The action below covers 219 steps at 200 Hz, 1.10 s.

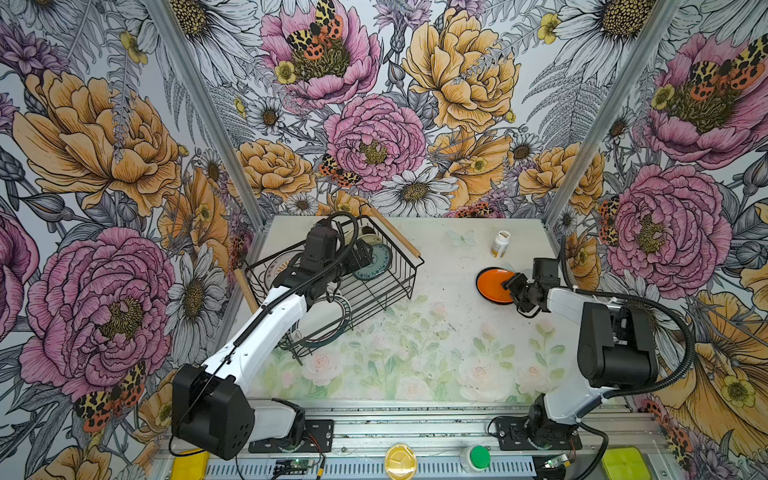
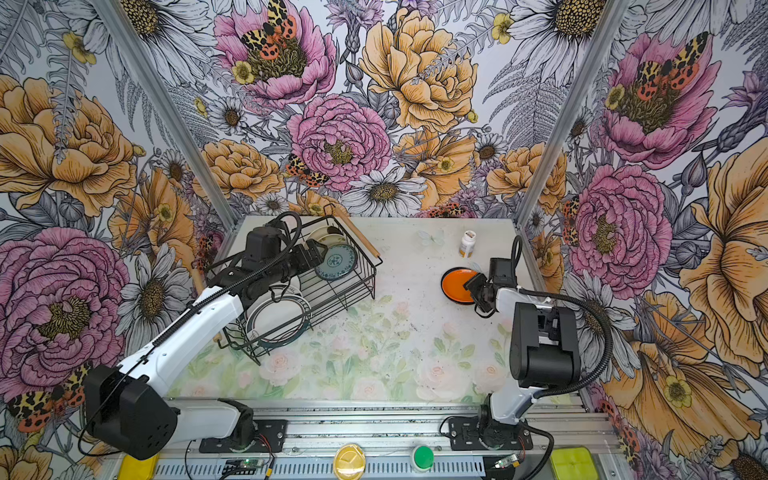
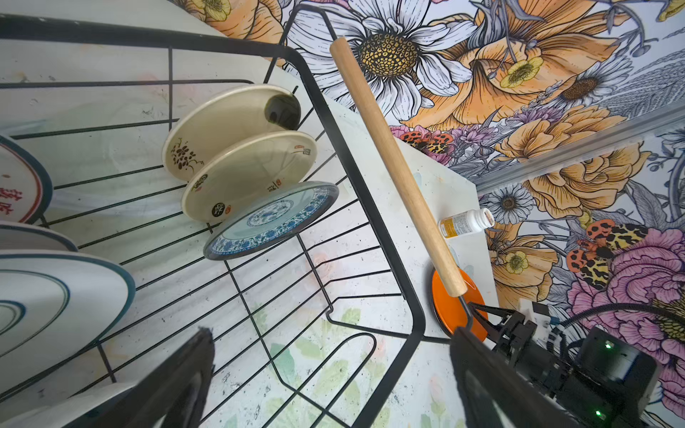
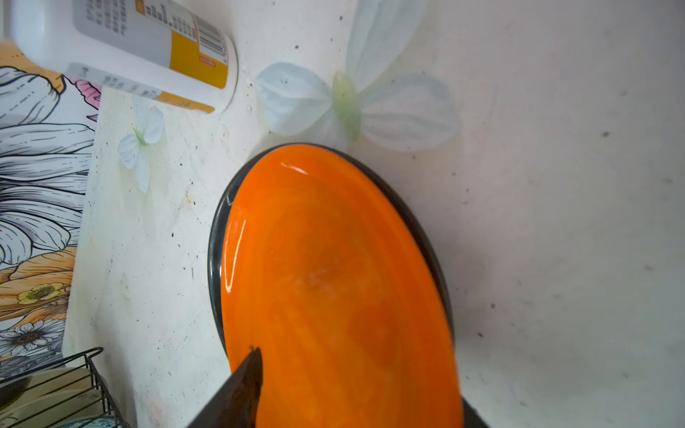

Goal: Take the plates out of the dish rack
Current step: 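Open the right gripper and raise it above the stacked plates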

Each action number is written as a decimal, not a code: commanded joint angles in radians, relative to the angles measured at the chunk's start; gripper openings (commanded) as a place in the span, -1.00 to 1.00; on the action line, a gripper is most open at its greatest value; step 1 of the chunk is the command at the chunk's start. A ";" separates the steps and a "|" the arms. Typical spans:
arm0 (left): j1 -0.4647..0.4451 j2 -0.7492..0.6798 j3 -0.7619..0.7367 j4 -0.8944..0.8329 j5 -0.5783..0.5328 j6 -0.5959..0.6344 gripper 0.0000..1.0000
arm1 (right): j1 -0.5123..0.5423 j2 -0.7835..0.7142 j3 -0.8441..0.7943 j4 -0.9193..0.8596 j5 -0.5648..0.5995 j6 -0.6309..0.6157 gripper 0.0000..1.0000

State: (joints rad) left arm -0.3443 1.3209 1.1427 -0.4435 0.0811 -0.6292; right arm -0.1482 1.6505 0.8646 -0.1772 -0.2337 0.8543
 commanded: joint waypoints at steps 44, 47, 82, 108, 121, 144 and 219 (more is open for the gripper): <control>0.019 0.039 0.039 -0.046 0.053 0.003 0.98 | 0.073 -0.002 0.131 -0.203 0.218 -0.083 0.32; 0.017 0.038 0.039 -0.047 0.051 0.004 0.98 | 0.074 -0.002 0.134 -0.209 0.223 -0.087 0.32; 0.018 0.028 0.036 -0.047 0.046 0.014 0.98 | 0.079 0.020 0.153 -0.238 0.227 -0.092 0.33; 0.018 0.028 0.033 -0.047 0.045 0.018 0.98 | 0.087 0.036 0.168 -0.262 0.238 -0.101 0.34; 0.017 0.028 0.032 -0.046 0.047 0.017 0.97 | 0.090 0.042 0.174 -0.271 0.244 -0.106 0.37; 0.017 0.026 0.031 -0.047 0.050 0.022 0.98 | 0.093 0.053 0.180 -0.272 0.240 -0.112 0.41; 0.021 0.035 0.032 -0.054 0.061 0.023 0.98 | 0.124 0.085 0.224 -0.314 0.287 -0.138 0.64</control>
State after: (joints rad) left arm -0.3267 1.3651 1.1534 -0.4839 0.1238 -0.6247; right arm -0.0391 1.7309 1.0458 -0.4629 0.0010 0.7357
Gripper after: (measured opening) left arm 0.987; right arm 0.805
